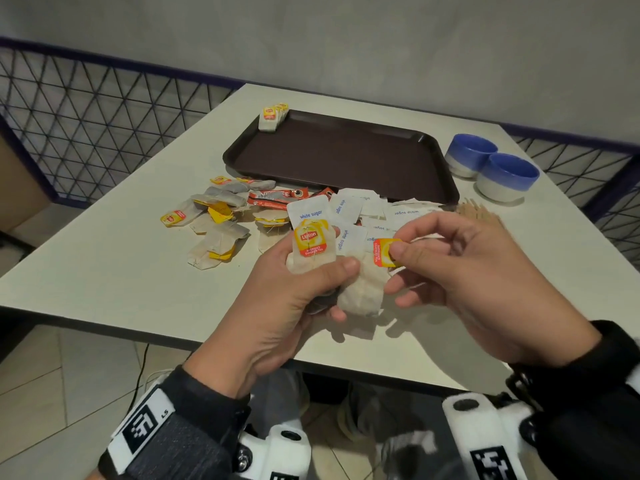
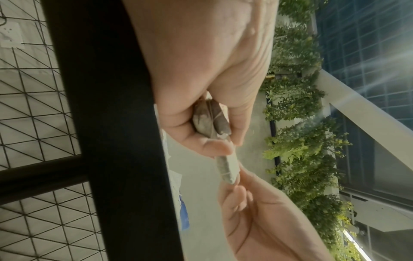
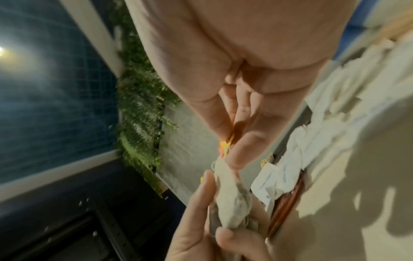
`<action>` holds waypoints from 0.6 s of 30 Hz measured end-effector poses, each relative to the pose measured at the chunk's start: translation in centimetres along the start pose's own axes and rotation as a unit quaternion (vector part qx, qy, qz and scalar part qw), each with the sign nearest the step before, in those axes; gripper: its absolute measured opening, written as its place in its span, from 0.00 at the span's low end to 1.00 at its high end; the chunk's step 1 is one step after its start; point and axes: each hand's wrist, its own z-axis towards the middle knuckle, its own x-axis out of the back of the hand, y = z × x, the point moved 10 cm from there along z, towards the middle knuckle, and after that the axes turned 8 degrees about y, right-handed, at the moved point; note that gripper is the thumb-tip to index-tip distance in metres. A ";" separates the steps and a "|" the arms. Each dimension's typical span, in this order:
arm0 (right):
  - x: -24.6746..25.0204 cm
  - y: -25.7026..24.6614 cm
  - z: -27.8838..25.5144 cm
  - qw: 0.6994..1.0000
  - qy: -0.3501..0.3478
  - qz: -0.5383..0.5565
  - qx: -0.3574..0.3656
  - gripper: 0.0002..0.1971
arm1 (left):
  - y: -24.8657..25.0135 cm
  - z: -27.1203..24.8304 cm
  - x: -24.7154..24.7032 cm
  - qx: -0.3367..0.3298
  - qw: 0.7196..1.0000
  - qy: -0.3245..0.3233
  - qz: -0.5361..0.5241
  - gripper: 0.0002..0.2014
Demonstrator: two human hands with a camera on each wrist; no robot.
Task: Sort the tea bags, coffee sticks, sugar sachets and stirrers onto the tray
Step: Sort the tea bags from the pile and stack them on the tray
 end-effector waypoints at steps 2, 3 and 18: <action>0.3 1.7 -0.3 0.998 0.010 0.041 -0.056 0.05 | 0.1 0.1 0.6 0.001 1.000 0.022 -0.006 0.28; 0.3 2.4 -0.6 0.995 0.008 0.058 -0.081 0.07 | 0.1 0.2 0.8 0.000 1.000 0.029 -0.008 0.29; -0.7 3.0 -1.1 0.986 0.008 0.123 -0.115 0.04 | 0.0 0.1 0.1 -0.003 1.000 0.007 0.004 0.29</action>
